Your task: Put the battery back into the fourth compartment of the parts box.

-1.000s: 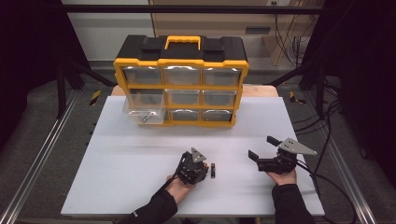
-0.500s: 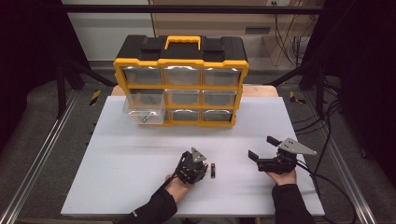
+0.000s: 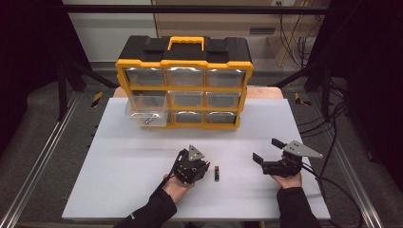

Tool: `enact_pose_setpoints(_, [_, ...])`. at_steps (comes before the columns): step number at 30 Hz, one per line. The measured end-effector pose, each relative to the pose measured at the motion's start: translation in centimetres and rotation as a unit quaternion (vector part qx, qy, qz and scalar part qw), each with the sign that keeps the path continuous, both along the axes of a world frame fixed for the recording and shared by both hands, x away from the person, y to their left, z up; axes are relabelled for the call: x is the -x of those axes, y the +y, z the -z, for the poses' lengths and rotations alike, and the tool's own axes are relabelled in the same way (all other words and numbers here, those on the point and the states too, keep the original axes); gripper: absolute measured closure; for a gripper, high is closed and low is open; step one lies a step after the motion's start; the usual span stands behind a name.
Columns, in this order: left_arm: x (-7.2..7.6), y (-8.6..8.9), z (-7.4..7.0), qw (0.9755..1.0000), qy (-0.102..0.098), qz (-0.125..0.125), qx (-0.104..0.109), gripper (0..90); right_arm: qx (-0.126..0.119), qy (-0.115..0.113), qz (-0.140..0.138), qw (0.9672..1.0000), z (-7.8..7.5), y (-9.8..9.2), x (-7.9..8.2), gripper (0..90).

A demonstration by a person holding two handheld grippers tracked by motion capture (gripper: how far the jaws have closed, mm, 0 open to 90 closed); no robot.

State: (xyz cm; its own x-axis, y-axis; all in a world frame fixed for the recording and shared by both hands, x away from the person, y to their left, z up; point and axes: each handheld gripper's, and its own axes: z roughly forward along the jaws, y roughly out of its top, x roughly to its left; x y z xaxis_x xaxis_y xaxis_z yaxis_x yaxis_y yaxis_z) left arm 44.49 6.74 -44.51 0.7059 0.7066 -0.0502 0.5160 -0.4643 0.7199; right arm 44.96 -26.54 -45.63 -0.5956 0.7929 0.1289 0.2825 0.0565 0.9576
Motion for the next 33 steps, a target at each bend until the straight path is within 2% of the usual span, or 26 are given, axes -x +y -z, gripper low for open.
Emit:
enact_pose_setpoints(16, [-0.4, 2.9, -3.8, 0.9991, -0.023, -0.004, 0.036, 76.0, 0.0, -0.001, -0.001, 1.0, 0.0, 0.0, 0.0, 0.2])
enact_pose_setpoints(21, [-0.6, 4.0, -5.0, 0.9986, -0.032, -0.007, 0.041, 76.1, 0.0, 0.0, -0.001, 1.0, 0.0, 0.0, 0.0, 0.2])
enact_pose_setpoints(33, [-1.2, 7.4, -8.3, 0.9961, -0.051, -0.021, 0.068, 76.0, -0.001, 0.003, -0.001, 1.0, 0.0, 0.1, 0.0, 0.2])
